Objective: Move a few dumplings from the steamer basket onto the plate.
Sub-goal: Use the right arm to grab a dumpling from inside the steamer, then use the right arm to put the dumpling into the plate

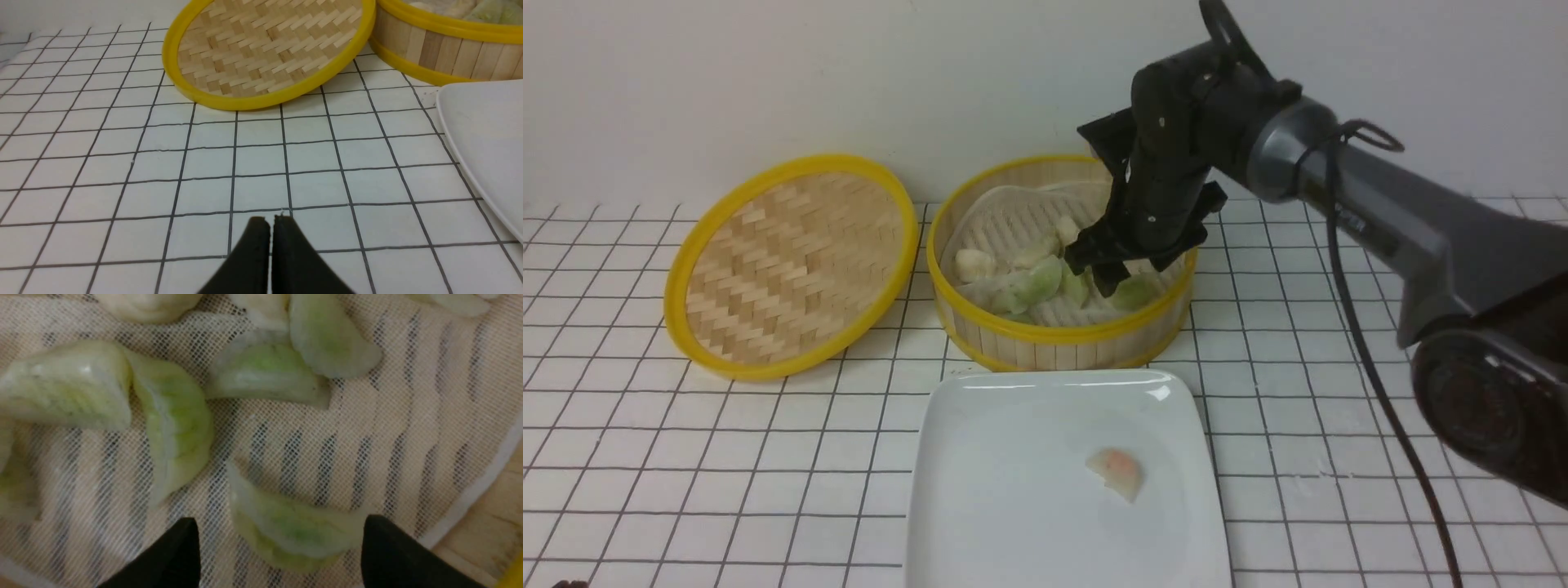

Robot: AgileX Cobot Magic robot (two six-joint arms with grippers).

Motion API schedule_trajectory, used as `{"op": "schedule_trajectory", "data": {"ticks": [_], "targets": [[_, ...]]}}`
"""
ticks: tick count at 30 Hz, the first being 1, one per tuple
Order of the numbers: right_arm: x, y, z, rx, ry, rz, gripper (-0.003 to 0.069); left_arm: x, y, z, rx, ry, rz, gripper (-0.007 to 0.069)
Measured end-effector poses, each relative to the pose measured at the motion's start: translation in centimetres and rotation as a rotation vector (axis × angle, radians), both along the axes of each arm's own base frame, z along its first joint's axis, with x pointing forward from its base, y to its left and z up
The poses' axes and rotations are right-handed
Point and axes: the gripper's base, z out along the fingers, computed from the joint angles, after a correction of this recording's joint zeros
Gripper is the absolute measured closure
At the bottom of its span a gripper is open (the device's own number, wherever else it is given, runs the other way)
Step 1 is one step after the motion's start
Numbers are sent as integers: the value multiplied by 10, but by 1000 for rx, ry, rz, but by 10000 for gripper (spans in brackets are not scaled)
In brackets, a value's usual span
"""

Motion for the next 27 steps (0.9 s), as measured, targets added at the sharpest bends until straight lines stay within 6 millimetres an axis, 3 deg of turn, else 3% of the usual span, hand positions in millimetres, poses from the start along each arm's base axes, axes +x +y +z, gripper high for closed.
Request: {"op": "schedule_trajectory", "data": {"ticks": [5, 11, 14, 18, 20, 23, 25, 27], "targets": [[5, 1, -12, -27, -2, 7, 198, 0, 0, 0, 0, 0, 0, 631], [6, 1, -10, -22, -10, 6, 239, 0, 0, 0, 0, 0, 0, 631], [9, 3, 6, 0, -50, 5, 239, 0, 0, 0, 0, 0, 0, 631], [2, 1, 49, 57, -118, 4, 239, 0, 0, 0, 0, 0, 0, 631], [-9, -2, 75, 96, -131, 4, 239, 0, 0, 0, 0, 0, 0, 631], [-44, -12, 113, 169, -91, 13, 239, 0, 0, 0, 0, 0, 0, 631], [-72, -17, 123, 189, -37, 34, 239, 0, 0, 0, 0, 0, 0, 631], [-100, -22, 117, 181, 42, 50, 239, 0, 0, 0, 0, 0, 0, 631]]}}
